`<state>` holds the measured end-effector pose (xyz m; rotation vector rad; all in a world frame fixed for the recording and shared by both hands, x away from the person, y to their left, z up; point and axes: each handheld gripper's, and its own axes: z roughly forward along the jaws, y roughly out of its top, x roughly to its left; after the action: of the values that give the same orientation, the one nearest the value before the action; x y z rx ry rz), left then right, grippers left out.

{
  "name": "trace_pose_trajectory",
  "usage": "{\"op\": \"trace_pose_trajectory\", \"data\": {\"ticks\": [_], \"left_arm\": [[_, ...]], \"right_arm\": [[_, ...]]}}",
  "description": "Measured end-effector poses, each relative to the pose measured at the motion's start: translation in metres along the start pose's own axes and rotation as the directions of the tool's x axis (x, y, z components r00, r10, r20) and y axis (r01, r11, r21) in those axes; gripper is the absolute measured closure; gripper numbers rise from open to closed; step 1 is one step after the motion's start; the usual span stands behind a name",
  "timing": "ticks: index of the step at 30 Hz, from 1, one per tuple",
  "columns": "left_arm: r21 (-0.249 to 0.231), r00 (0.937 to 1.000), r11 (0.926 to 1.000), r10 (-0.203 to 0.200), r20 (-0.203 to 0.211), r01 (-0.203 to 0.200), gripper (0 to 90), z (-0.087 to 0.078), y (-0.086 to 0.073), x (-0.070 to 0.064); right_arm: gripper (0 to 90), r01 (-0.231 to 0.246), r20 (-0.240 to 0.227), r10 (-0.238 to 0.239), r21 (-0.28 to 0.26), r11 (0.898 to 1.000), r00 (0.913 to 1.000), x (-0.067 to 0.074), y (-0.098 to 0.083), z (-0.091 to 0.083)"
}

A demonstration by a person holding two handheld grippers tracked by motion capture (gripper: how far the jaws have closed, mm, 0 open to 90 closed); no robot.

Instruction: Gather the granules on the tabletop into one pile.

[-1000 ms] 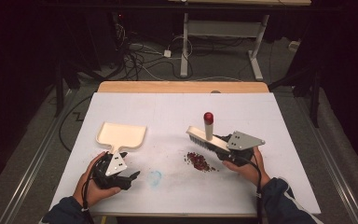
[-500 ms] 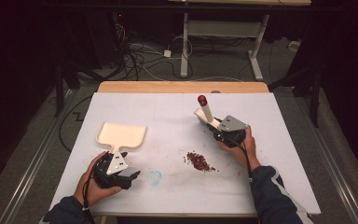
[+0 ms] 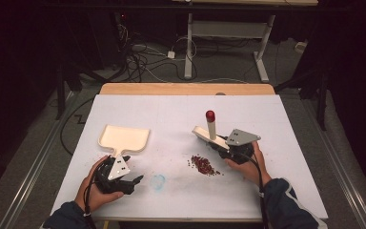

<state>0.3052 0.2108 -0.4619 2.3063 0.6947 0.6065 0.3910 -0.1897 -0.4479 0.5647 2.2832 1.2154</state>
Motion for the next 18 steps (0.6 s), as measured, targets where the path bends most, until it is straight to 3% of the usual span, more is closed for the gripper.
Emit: {"op": "trace_pose_trajectory", "data": {"ticks": [3, 7, 18], "left_arm": [[0.000, 1.0000, 1.0000, -0.001, 0.000, 0.001, 20.7, 0.000, 0.000, 0.000], [-0.004, 1.0000, 1.0000, 0.002, -0.003, -0.002, 20.7, 0.000, 0.001, 0.000], [-0.013, 1.0000, 0.9999, 0.003, -0.004, -0.003, 20.7, -0.001, 0.001, 0.001]], "right_arm": [[67.3, 0.027, -0.040, -0.027, 0.001, 1.000, 0.9988, 0.011, 0.000, -0.014], [67.3, 0.022, -0.081, -0.022, -0.002, 1.000, 0.9965, 0.019, -0.001, -0.028], [67.3, -0.034, -0.017, 0.033, -0.071, 0.997, 0.9993, 0.011, 0.006, -0.068]]}}
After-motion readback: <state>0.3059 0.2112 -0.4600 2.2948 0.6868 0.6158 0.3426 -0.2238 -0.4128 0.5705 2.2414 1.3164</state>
